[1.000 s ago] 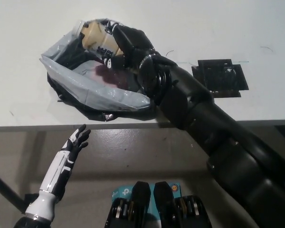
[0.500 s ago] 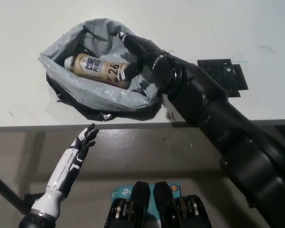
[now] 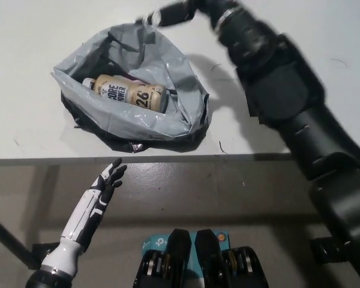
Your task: Use the right hand to pick up a bottle of protein shake and place it into a plastic bag on the left side
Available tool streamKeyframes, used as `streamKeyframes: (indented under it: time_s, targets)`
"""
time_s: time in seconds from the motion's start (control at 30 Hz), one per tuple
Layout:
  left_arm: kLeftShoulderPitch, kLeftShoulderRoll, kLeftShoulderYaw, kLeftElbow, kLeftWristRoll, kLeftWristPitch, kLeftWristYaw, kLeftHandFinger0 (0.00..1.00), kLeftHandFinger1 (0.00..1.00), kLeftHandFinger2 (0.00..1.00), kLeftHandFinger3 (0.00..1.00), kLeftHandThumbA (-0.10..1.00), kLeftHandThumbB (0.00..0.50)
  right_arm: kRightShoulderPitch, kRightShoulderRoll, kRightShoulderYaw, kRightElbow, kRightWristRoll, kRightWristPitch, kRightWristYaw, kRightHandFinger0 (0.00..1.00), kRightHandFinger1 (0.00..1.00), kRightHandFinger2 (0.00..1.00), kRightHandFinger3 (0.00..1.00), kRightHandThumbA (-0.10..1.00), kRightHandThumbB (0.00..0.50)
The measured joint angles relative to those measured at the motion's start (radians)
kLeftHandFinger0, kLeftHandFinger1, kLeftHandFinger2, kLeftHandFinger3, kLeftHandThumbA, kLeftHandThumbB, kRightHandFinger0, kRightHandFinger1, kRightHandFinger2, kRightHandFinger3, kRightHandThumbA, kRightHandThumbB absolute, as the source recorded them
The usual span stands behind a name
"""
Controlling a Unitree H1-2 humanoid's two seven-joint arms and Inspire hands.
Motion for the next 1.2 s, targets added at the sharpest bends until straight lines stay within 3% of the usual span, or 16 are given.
streamKeyframes:
  time_s: [0.03,0.1,0.27,0.4,0.53,0.57,0.7,0.8,0.83,0.87,1.03,1.2]
  targets:
    - [0.000,0.000,0.000,0.002,0.000,0.000,0.000,1.00,1.00,1.00,1.00,1.00,0.180,0.010,-0.008,-0.012,-0.025,0.004,0.002,0.000,1.00,1.00,1.00,1.00,0.99,0.472]
    - [0.000,0.000,0.001,0.010,-0.001,0.001,0.000,1.00,1.00,1.00,1.00,1.00,0.172,0.051,-0.033,-0.042,-0.099,0.018,0.009,0.001,1.00,1.00,1.00,1.00,0.97,0.423]
    - [-0.003,0.000,0.002,0.025,-0.003,0.002,0.000,1.00,1.00,1.00,1.00,1.00,0.166,0.176,-0.081,-0.108,-0.244,0.048,0.019,0.004,1.00,1.00,1.00,1.00,1.00,0.391]
    - [-0.011,0.001,0.005,0.038,-0.003,0.003,0.000,1.00,1.00,1.00,1.00,1.00,0.174,0.401,-0.125,-0.187,-0.423,0.086,0.022,0.004,1.00,1.00,1.00,1.00,1.00,0.355]
    - [-0.021,0.001,0.012,0.053,-0.004,0.003,0.000,1.00,1.00,1.00,1.00,1.00,0.205,0.616,-0.135,-0.239,-0.559,0.119,0.022,0.004,1.00,1.00,1.00,1.00,1.00,0.388]
    - [-0.023,0.001,0.014,0.056,-0.004,0.003,0.000,1.00,1.00,1.00,1.00,1.00,0.197,0.664,-0.134,-0.246,-0.591,0.129,0.021,0.004,1.00,1.00,1.00,1.00,1.00,0.356]
    - [-0.034,0.000,0.023,0.062,-0.004,0.003,0.000,1.00,1.00,1.00,1.00,1.00,0.193,0.870,-0.122,-0.268,-0.727,0.173,0.012,0.004,1.00,1.00,1.00,1.00,1.00,0.359]
    - [-0.040,0.000,0.030,0.062,-0.005,0.003,0.000,1.00,1.00,1.00,1.00,1.00,0.204,0.976,-0.104,-0.276,-0.807,0.208,-0.004,0.004,1.00,1.00,1.00,1.00,1.00,0.298]
    - [-0.043,0.002,0.037,0.062,-0.007,0.002,0.000,1.00,1.00,1.00,1.00,1.00,0.211,1.022,-0.086,-0.278,-0.839,0.235,-0.025,0.004,1.00,1.00,1.00,1.00,1.00,0.256]
    - [-0.045,0.002,0.040,0.062,-0.008,0.002,0.000,1.00,1.00,1.00,1.00,1.00,0.231,1.042,-0.073,-0.278,-0.848,0.250,-0.039,0.005,1.00,1.00,1.00,1.00,1.00,0.263]
    - [-0.063,0.002,0.042,0.062,-0.009,0.002,0.000,1.00,1.00,1.00,1.00,1.00,0.228,1.058,-0.015,-0.257,-0.786,0.271,-0.121,0.009,1.00,1.00,1.00,1.00,1.00,0.312]
    - [-0.070,0.007,0.046,0.062,-0.009,0.002,0.000,1.00,1.00,1.00,1.00,1.00,0.226,1.057,0.020,-0.222,-0.595,0.279,-0.197,0.015,1.00,1.00,1.00,1.00,0.98,0.237]
